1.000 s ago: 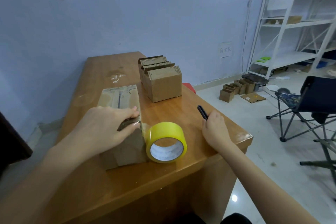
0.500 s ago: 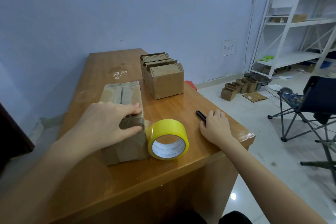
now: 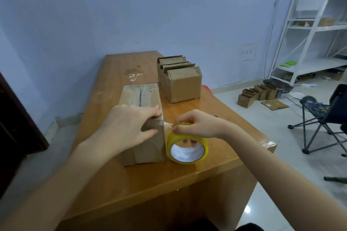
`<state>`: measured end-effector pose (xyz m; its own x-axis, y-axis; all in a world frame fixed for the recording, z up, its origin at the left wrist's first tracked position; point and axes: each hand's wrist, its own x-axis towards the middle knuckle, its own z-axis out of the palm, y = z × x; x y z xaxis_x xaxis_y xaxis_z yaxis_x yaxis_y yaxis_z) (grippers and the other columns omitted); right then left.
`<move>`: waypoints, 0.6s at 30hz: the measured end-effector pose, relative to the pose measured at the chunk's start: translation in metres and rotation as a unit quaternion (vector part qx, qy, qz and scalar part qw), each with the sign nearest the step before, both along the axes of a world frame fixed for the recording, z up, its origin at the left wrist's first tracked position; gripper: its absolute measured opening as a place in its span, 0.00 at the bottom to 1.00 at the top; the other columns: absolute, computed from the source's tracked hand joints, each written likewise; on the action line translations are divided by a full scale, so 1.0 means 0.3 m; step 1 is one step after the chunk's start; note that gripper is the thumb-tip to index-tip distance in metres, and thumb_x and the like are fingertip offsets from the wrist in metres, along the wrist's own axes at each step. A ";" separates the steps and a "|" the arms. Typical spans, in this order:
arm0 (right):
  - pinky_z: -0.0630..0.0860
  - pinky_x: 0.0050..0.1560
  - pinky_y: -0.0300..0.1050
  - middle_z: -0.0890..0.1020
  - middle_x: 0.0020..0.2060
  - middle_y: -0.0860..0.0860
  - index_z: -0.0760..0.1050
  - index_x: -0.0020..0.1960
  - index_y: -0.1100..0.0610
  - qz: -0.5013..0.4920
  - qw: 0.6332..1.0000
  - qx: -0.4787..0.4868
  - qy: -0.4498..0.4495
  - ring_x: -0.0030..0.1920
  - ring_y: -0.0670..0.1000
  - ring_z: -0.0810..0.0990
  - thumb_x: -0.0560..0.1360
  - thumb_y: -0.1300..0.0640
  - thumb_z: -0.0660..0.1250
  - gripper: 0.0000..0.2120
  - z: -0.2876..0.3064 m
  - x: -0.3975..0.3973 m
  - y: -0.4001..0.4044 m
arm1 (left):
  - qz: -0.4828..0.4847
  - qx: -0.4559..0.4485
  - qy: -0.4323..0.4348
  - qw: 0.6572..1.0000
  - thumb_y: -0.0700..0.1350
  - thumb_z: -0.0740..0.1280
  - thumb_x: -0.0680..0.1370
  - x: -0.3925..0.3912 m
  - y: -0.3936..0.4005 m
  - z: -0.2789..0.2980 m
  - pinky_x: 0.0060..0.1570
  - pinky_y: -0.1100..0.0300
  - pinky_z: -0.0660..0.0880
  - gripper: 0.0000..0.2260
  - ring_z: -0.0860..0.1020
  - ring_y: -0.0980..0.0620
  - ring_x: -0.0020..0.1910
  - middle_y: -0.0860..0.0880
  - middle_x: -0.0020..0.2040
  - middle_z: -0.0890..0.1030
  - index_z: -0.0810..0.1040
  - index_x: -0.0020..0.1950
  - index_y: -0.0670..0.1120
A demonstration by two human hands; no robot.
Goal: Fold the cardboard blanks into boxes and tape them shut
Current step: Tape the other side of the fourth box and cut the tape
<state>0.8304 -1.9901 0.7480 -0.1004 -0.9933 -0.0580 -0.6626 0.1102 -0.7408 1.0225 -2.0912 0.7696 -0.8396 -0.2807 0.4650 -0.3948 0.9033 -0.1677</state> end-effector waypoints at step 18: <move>0.78 0.38 0.42 0.80 0.40 0.44 0.80 0.45 0.45 -0.195 0.936 -0.056 0.287 0.40 0.47 0.79 0.72 0.44 0.67 0.06 -0.011 -0.033 0.044 | -0.003 0.036 0.027 0.999 0.54 0.71 0.72 0.009 0.026 -0.003 0.37 0.60 0.71 0.22 0.82 0.51 0.50 0.56 0.57 0.81 0.75 0.65 0.54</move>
<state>0.8205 -1.9768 0.7446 -0.4403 -0.8709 0.2183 -0.8801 0.3706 -0.2967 1.0253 -2.0834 0.7687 -0.8160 -0.3098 0.4881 -0.3958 0.9148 -0.0811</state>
